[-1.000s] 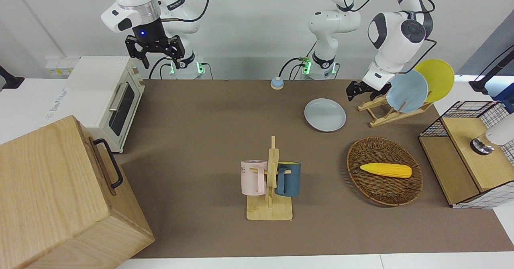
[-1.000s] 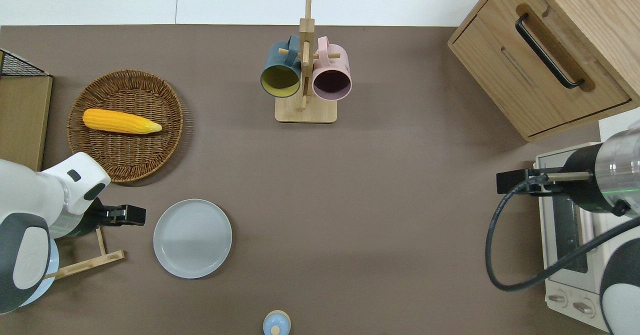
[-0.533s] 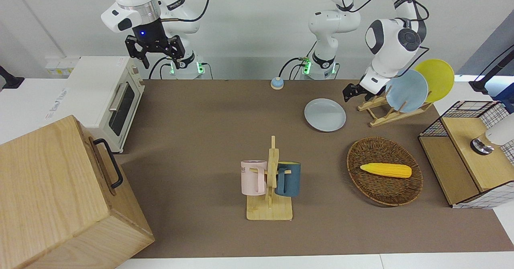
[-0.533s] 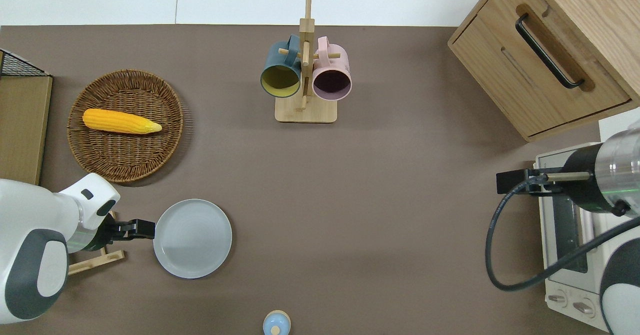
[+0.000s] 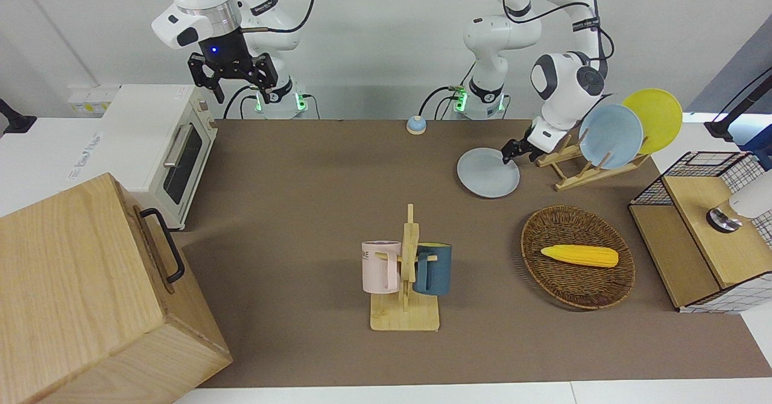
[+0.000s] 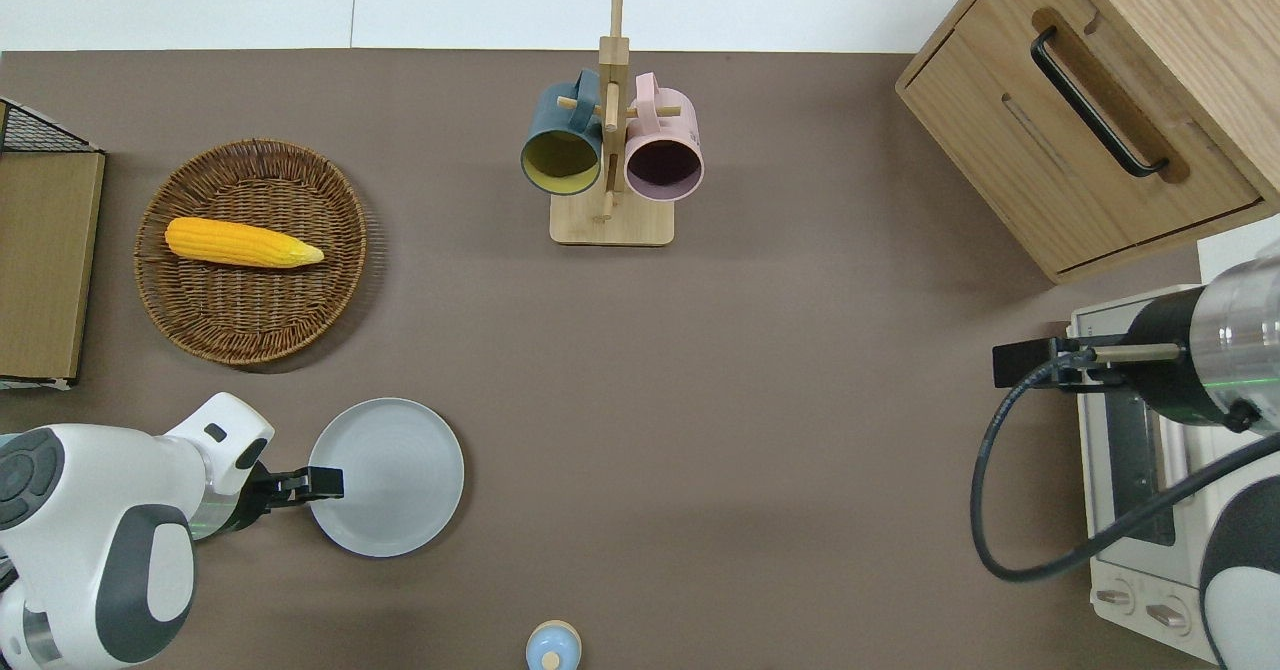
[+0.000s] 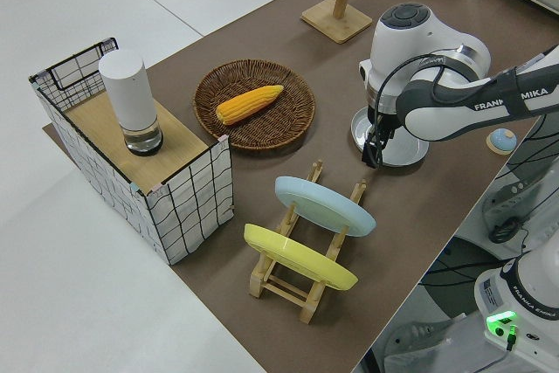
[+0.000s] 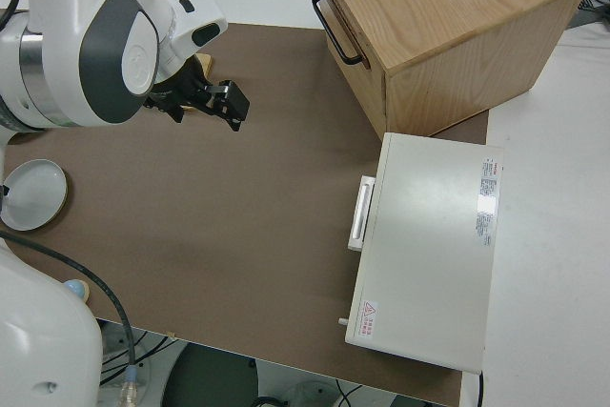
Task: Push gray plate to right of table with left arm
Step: 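Press the left gripper against the gray plate's rim and start pushing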
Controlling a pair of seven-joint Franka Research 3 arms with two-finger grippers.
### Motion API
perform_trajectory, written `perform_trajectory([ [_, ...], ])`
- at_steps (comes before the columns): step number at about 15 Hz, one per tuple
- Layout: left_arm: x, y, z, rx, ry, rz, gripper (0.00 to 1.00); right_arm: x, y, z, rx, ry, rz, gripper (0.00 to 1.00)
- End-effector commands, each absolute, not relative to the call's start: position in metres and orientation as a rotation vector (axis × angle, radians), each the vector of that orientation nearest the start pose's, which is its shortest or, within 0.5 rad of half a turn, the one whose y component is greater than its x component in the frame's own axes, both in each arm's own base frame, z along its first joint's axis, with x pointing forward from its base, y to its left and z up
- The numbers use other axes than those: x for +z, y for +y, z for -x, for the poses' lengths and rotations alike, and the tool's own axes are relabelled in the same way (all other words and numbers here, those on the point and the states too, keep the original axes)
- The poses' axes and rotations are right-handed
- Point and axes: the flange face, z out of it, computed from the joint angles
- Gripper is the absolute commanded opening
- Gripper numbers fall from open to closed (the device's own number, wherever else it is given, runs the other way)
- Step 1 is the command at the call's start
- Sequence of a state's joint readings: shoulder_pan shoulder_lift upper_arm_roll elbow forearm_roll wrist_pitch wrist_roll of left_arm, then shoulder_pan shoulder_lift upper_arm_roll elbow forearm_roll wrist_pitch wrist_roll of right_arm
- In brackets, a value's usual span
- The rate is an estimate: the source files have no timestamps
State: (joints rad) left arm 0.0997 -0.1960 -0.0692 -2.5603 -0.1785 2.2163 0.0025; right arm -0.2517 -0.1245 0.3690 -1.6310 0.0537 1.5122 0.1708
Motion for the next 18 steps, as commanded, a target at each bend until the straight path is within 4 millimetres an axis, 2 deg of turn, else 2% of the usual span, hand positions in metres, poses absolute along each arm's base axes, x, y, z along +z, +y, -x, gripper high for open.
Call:
perform_trajectory([
  [1,0.322,0.011,-0.41,0.208,-0.322,3.247,0.96,0.652,0.078,-0.498,0.012,0.115,3.122,0.996],
  [4,0.316,0.0,-0.408,0.222,-0.402,3.224,0.96,0.652,0.078,-0.498,0.012,0.115,3.122,0.996],
  [7,0.312,-0.005,-0.41,0.208,-0.389,3.222,0.8,0.652,0.078,-0.498,0.012,0.115,3.122,0.996],
  [11,0.303,-0.005,-0.412,0.212,-0.373,3.214,0.81,0.652,0.078,-0.498,0.012,0.115,3.122,0.996],
  [12,0.299,-0.005,-0.413,0.212,-0.37,3.214,0.78,0.652,0.078,-0.498,0.012,0.115,3.122,0.996],
  [16,0.289,-0.006,-0.415,0.202,-0.363,3.213,0.52,0.652,0.078,-0.498,0.012,0.117,3.122,0.996],
  [18,0.289,-0.007,-0.417,0.187,-0.347,3.215,0.31,0.652,0.078,-0.498,0.012,0.115,3.122,0.996],
])
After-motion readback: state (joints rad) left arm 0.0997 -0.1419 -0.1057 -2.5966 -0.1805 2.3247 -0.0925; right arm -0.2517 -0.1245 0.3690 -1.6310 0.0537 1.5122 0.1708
